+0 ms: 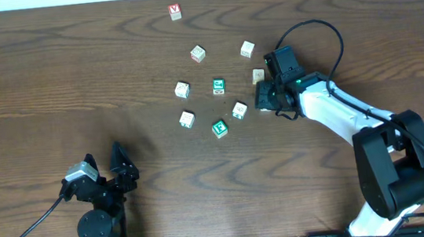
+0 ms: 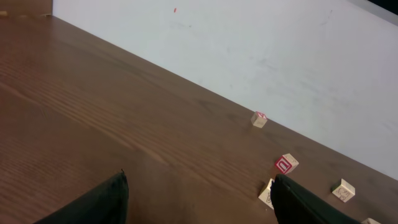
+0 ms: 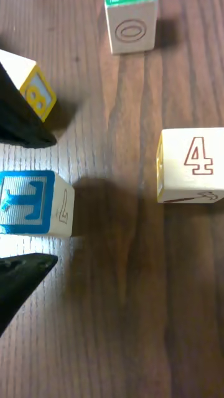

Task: Lift 3 blocks

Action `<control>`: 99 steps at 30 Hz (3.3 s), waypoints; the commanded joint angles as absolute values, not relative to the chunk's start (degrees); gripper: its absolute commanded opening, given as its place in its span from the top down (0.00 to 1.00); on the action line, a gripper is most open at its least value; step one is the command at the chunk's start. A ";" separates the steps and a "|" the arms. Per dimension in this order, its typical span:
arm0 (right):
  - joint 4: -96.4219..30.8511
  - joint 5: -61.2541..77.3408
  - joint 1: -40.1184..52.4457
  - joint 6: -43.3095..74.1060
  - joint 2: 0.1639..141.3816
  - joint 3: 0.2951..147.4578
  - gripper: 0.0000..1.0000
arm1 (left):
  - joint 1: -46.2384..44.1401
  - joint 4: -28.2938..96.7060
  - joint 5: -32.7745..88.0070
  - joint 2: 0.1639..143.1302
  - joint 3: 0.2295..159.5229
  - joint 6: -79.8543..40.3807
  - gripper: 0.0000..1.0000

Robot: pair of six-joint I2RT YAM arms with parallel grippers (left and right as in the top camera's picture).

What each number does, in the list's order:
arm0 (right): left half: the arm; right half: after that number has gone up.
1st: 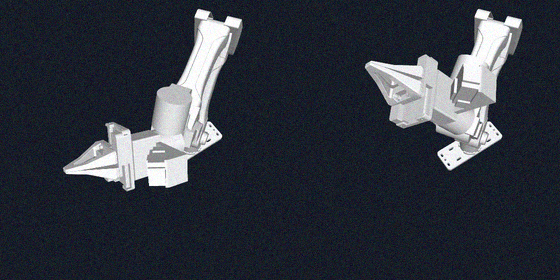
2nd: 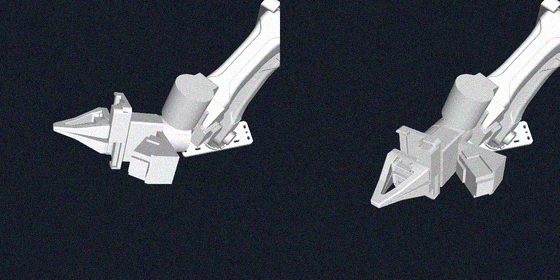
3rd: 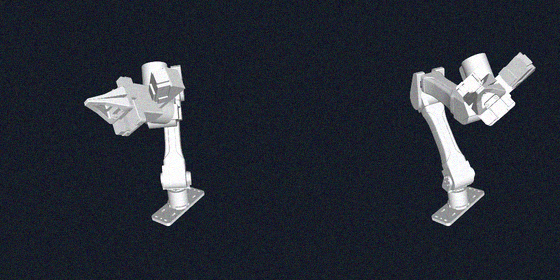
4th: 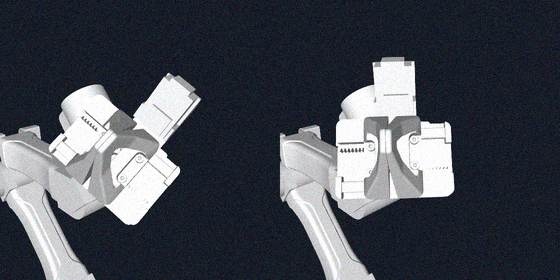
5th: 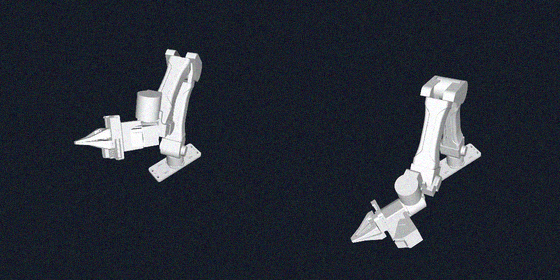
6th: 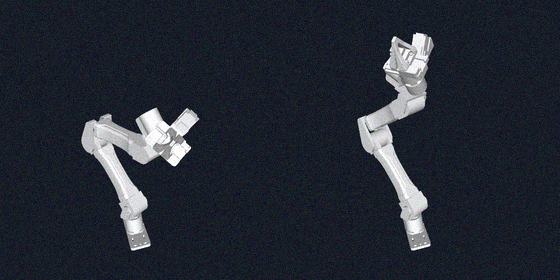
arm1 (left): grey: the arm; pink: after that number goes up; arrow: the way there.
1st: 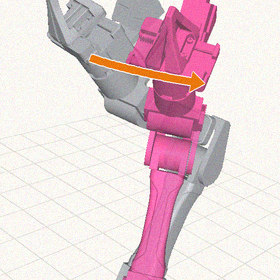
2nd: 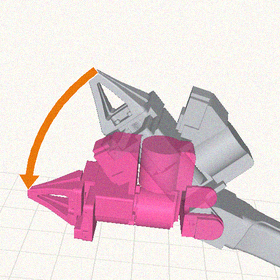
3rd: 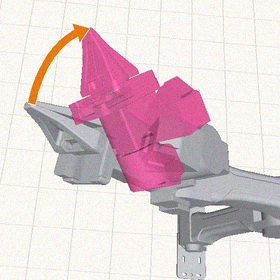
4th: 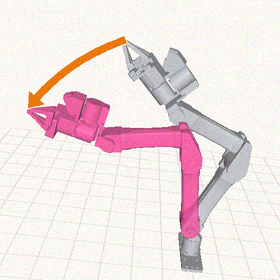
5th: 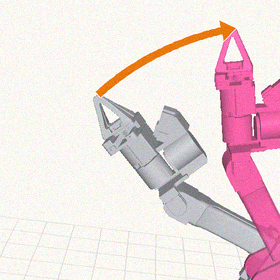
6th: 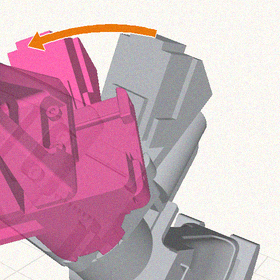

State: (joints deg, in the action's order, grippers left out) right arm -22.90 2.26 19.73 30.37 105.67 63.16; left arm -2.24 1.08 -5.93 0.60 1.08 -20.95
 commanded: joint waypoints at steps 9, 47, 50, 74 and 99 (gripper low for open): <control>-26.00 0.82 20.36 31.20 106.15 63.68 0.59 | -1.93 3.64 -6.66 0.34 0.23 -20.53 0.26; -36.32 4.32 30.96 29.58 106.15 63.68 0.82 | -1.93 3.66 -6.66 0.34 0.23 -20.53 0.26; -37.50 2.83 30.96 29.52 106.15 63.68 0.72 | -1.93 3.66 -6.66 0.34 0.23 -20.51 0.26; -40.16 2.85 30.74 23.03 104.36 75.02 0.71 | -1.93 3.66 -6.66 0.34 0.23 -20.53 0.26; -27.57 -5.34 30.68 25.23 116.51 77.78 0.99 | -1.93 3.64 -6.66 0.34 0.23 -20.53 0.26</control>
State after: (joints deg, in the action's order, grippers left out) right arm -28.12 -4.54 30.59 23.94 116.03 77.14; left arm -2.24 1.08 -5.91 0.60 1.08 -20.95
